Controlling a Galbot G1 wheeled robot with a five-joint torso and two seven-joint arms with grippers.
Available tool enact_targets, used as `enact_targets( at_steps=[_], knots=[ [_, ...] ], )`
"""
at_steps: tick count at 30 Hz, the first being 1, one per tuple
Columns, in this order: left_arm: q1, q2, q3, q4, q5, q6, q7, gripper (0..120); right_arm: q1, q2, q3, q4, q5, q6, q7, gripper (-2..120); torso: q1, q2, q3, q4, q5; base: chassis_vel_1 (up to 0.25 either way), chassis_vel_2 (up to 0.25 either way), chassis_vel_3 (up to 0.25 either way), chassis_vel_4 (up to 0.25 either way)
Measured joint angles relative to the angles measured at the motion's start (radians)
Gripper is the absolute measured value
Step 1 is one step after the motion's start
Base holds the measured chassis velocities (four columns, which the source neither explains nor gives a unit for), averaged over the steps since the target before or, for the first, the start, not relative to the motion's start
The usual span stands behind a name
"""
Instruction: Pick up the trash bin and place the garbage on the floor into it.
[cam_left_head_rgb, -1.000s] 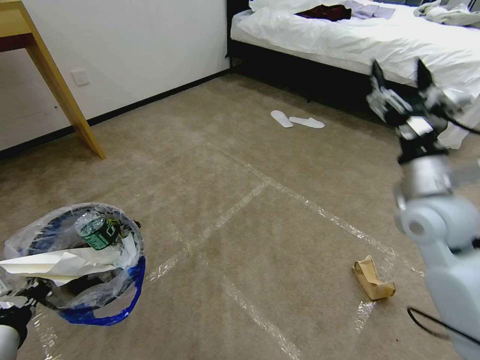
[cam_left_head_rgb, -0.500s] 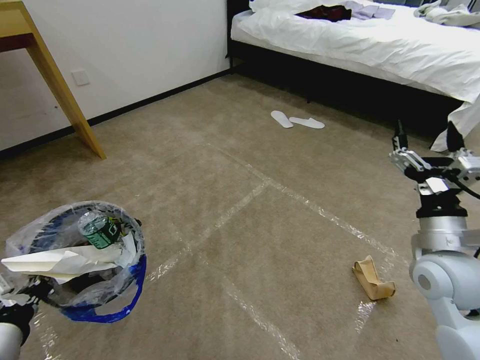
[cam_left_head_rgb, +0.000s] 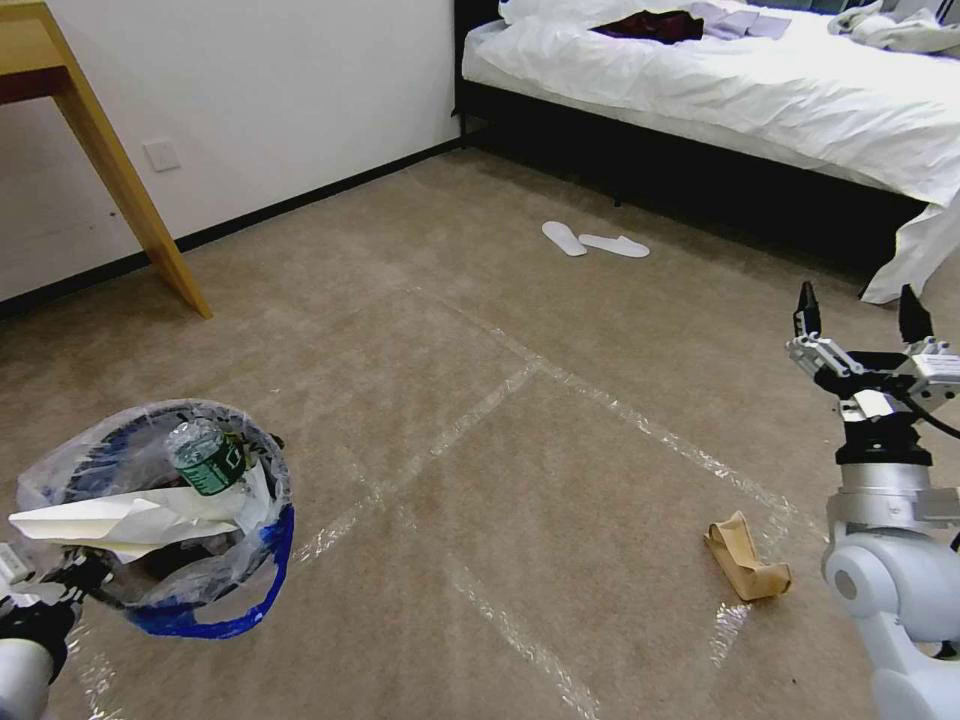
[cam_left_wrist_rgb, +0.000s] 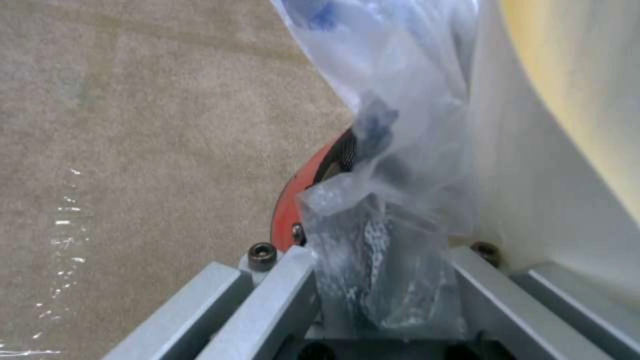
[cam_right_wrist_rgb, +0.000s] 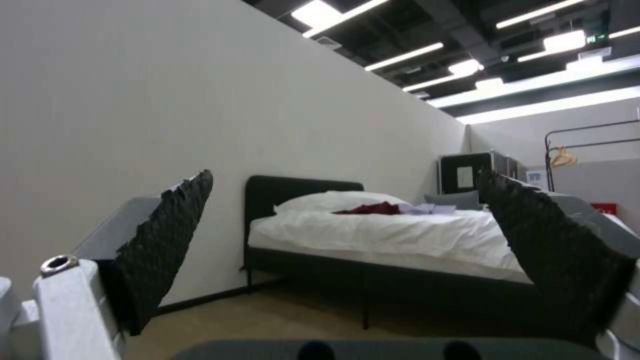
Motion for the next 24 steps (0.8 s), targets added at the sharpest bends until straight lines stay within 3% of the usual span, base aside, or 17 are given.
enact_targets(
  at_steps=[14, 24],
  knots=[
    [0.007, -0.004, -0.008, -0.001, -0.001, -0.005, 0.003, 0, 0.012, 0.051, -0.043, -0.029, -0.012, 0.024, -0.032, 100, 0.000, 0.000, 0.000, 0.0000, -0.0001, 0.000, 0.000, 0.000, 0.000],
    [-0.003, -0.006, -0.003, 0.007, 0.002, -0.006, 0.006, 0, 0.009, 0.030, 0.016, -0.077, -0.002, 0.034, -0.027, 100, 0.000, 0.000, 0.000, -0.0002, 0.0001, 0.000, 0.000, 0.000, 0.000]
  ],
)
